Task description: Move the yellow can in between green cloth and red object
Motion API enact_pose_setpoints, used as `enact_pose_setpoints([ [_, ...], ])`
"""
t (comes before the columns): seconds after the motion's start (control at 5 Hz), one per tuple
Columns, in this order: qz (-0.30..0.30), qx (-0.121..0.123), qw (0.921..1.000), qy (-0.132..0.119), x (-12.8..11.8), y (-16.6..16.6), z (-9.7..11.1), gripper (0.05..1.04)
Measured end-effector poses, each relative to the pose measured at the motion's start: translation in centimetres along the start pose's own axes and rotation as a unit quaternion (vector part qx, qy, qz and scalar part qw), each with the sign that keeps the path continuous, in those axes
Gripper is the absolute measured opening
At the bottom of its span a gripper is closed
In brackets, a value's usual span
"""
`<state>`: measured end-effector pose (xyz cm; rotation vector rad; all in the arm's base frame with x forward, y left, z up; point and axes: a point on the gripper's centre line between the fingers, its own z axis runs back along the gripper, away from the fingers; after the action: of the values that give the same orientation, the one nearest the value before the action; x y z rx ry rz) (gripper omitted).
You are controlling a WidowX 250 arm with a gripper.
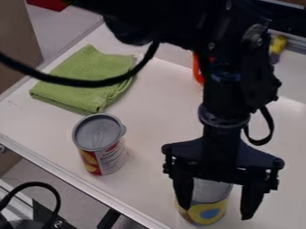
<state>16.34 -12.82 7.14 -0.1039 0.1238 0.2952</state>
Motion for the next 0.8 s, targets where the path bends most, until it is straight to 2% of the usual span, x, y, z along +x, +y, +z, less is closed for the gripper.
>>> enact_pose_setpoints([
  [0.2,0.012,0.013,0.9998,0.004,-0.1,0.1,-1.1,0.997],
  [0.4,0.037,0.031,0.9987,0.019,0.3,0.4,-2.3,0.997],
  [0.8,0.064,0.037,0.9973,0.002,1.7,1.4,-2.6,0.997],
])
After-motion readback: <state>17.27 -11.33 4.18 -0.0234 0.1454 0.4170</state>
